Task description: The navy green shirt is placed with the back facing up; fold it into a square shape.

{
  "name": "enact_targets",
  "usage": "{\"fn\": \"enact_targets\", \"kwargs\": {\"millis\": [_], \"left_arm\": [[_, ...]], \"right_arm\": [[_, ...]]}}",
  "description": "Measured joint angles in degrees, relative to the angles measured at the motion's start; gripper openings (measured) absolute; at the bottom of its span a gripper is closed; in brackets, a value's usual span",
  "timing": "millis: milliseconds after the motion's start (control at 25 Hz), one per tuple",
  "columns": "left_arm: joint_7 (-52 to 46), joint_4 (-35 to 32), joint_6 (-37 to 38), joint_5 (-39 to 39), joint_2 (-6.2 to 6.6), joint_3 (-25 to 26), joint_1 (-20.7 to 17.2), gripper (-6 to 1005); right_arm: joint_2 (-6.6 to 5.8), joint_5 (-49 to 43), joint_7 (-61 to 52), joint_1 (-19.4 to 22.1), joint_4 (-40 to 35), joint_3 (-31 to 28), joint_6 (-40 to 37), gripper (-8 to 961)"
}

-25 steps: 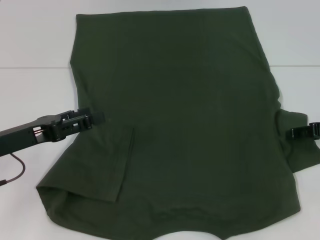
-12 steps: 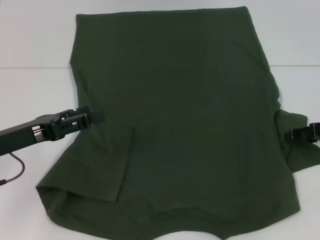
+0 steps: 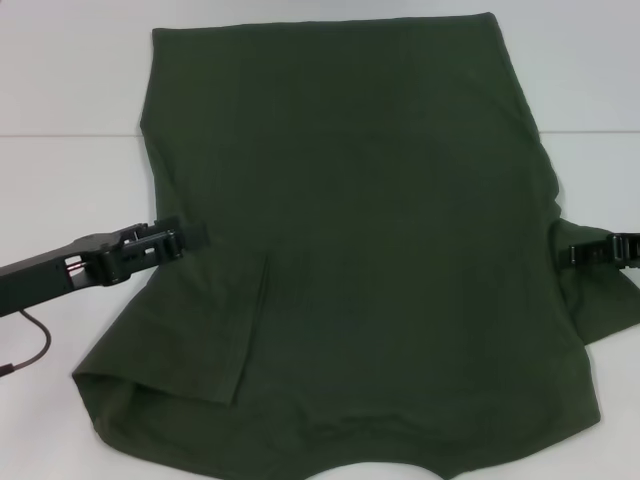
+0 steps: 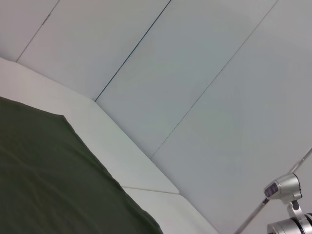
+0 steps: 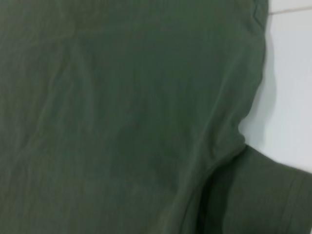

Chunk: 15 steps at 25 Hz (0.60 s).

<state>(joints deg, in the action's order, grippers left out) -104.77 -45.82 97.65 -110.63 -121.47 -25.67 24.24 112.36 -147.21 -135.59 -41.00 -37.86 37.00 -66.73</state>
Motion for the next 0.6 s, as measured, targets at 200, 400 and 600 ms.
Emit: {"fn": "enact_targets", "kwargs": {"millis": [200,400,600], "left_arm": [[0.0,0.0,0.0,0.0,0.00,0.0,-0.1,829],[0.0,0.0,0.0,0.1,0.00,0.0,-0.2,829],[0.0,0.0,0.1,0.1,-0.09,0.0,-0.2,830]], "right_arm": [[0.21,-0.6,-0.6,-0.2,0.1,0.7,0.1,849],[0.23,-0.8,-1.1,-0.2,0.2,0.8,0.2,849],[0.23,-0.8,-1.1,-0.1,0.3,0.8,0.6,757]]}}
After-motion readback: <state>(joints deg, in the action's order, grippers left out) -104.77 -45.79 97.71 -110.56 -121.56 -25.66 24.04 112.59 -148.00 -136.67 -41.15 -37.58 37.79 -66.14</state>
